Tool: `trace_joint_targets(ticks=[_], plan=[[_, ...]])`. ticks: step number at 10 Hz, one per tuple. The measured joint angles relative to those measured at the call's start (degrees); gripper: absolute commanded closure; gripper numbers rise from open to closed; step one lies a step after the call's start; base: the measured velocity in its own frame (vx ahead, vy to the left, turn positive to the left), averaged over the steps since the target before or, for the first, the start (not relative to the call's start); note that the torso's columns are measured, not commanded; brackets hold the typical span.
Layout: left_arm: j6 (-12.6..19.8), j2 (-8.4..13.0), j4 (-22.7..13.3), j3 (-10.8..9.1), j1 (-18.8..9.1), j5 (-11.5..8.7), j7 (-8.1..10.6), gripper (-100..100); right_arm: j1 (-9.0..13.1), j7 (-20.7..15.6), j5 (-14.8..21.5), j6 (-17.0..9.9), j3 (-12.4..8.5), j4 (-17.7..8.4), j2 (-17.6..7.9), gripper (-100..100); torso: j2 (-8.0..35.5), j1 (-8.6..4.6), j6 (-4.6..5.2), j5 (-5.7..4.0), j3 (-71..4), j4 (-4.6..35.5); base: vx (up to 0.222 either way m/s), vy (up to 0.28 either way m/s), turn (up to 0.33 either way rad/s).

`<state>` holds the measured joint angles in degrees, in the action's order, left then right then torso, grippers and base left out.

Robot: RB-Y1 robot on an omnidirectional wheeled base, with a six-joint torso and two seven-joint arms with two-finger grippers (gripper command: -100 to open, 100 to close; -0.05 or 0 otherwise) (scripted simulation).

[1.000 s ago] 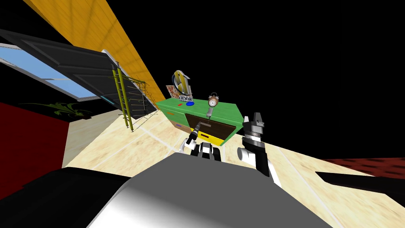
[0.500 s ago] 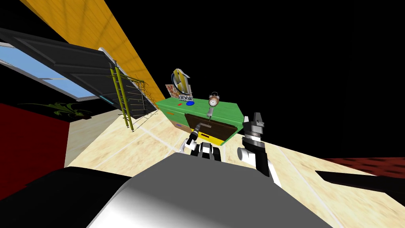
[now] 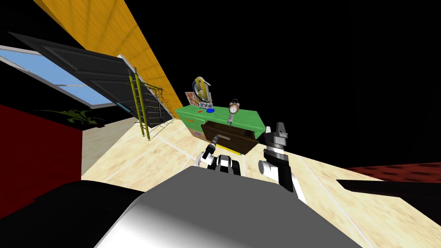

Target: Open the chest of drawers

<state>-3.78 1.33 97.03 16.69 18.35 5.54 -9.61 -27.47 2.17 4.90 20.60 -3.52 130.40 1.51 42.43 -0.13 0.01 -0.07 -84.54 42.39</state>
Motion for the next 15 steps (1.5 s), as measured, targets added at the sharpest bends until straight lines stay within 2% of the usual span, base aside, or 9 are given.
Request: trace_joint_targets(ticks=[2,3,9,12,13,15], plan=[[-0.3,0.4,0.8,0.42,0.9,0.0,0.02,100,0.0,0.0,0.0,0.0,0.0,0.0,0.0,0,0.1,0.09,0.02,0.04,0.1,0.0,-0.194,0.054,0.012],[-0.4,0.4,1.2,0.69,1.4,0.0,-0.03,-100,0.0,0.0,0.0,0.0,0.0,0.0,0.0,0,0.1,0.09,0.02,0.03,0.1,0.1,-0.134,0.046,-0.132],[7.8,-1.9,4.2,-3.69,-4.1,0.2,-0.10,-100,0.0,0.0,0.0,0.0,0.0,0.0,0.0,0,-0.1,0.13,0.00,0.07,0.0,-0.1,-0.061,0.011,-0.104],[13.1,-2.8,6.6,-5.29,-5.3,0.2,-0.19,-100,0.0,0.0,0.0,0.0,0.0,0.0,0.0,0,0.4,0.03,-0.06,-0.09,0.2,0.4,-0.054,0.011,-0.072],[13.4,-2.8,6.5,-5.37,-5.3,0.2,-0.17,0,0.0,0.0,0.0,0.0,0.0,0.0,0.0,0,0.2,0.00,-0.05,-0.07,0.2,0.3,-0.006,0.001,0.003],[13.6,-2.8,6.2,-5.36,-5.1,0.2,-0.12,0,0.0,0.0,0.0,0.0,0.0,0.0,0.0,0,-0.1,0.02,-0.01,-0.03,0.0,0.0,0.000,0.000,0.000]])
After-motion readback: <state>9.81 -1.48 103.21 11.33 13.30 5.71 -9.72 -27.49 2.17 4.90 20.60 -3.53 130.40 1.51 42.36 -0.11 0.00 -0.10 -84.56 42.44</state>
